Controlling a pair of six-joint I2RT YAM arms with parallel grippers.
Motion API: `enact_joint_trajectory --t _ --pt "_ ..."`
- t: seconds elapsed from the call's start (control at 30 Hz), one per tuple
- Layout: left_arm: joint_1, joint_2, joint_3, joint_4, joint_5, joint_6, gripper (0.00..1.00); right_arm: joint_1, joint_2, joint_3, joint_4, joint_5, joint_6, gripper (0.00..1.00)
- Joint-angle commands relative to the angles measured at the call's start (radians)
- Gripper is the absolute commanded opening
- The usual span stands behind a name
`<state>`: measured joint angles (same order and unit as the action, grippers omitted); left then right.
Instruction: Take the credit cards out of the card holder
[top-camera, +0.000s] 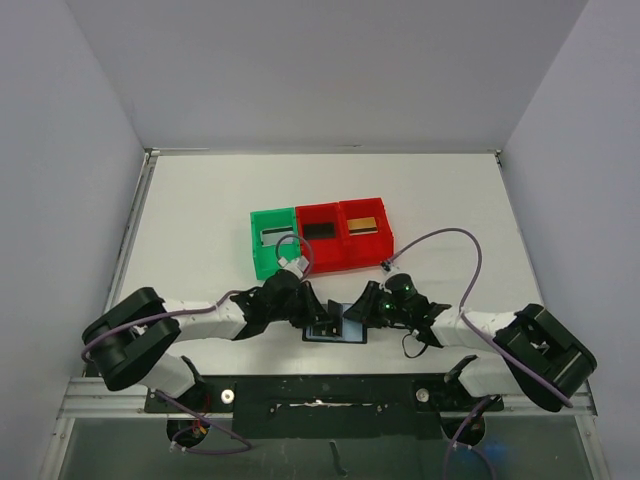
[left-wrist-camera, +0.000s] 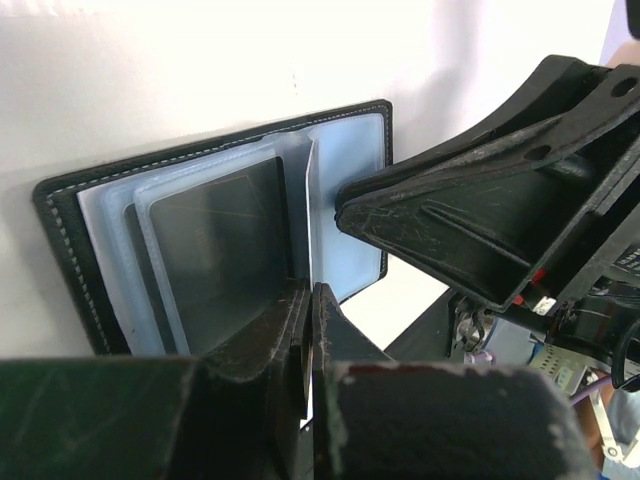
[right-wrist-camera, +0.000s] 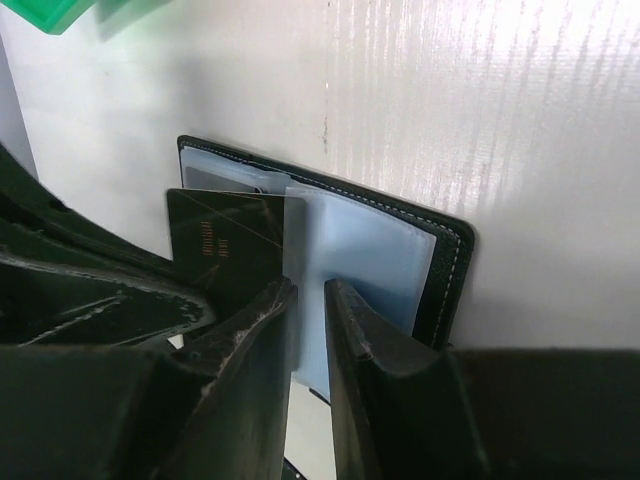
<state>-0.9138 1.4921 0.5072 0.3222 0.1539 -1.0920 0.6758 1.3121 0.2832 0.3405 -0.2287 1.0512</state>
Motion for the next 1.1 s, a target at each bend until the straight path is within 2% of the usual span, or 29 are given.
enact_joint_trajectory --t 0.0,0.1,0.17,0.2,0.27,0.4,0.47,0.63,0.73,0.8,0.97,1.07 --pt "0.007 -0.12 0.028 -0.073 -0.08 0.036 0.0 -0.008 -0.055 0.008 -0.085 0.056 -0.033 0.22" --pt "0.022 -0.193 0.015 -0.098 -0.066 0.067 0.0 -0.028 -0.107 0.039 -0.071 0.004 -0.064 0.23" --pt "0.044 -0.242 -0.003 -0.094 -0.022 0.086 0.0 -0.034 -0.151 0.073 -0.036 -0.041 -0.079 0.33" --pt "0.057 -0.268 -0.012 -0.09 -0.003 0.095 0.0 -0.034 -0.171 0.101 -0.048 -0.038 -0.093 0.42" --pt "0.085 -0.316 -0.014 -0.094 0.036 0.118 0.0 -0.037 -0.203 0.181 -0.127 0.002 -0.134 0.51" --pt "0.143 -0.416 0.023 -0.197 0.055 0.172 0.0 -0.048 -0.264 0.287 -0.25 0.138 -0.185 0.61" --pt "0.174 -0.464 0.031 -0.243 0.043 0.199 0.0 -0.05 -0.299 0.309 -0.234 0.179 -0.227 0.64" --pt "0.273 -0.531 0.085 -0.237 0.04 0.254 0.0 -0.058 -0.348 0.359 -0.14 0.3 -0.379 0.74" --pt "0.323 -0.513 0.183 -0.215 0.005 0.271 0.0 -0.074 -0.339 0.471 -0.174 0.352 -0.44 0.99" --pt "0.356 -0.486 0.241 -0.176 0.002 0.288 0.0 -0.111 -0.319 0.541 -0.191 0.341 -0.437 0.98" --pt "0.445 -0.412 0.374 -0.2 0.018 0.279 0.0 -0.306 -0.236 0.634 -0.226 0.089 -0.299 0.98" --pt "0.46 -0.49 0.241 -0.053 0.095 0.262 0.0 -0.341 -0.254 0.505 -0.047 -0.071 -0.226 0.96"
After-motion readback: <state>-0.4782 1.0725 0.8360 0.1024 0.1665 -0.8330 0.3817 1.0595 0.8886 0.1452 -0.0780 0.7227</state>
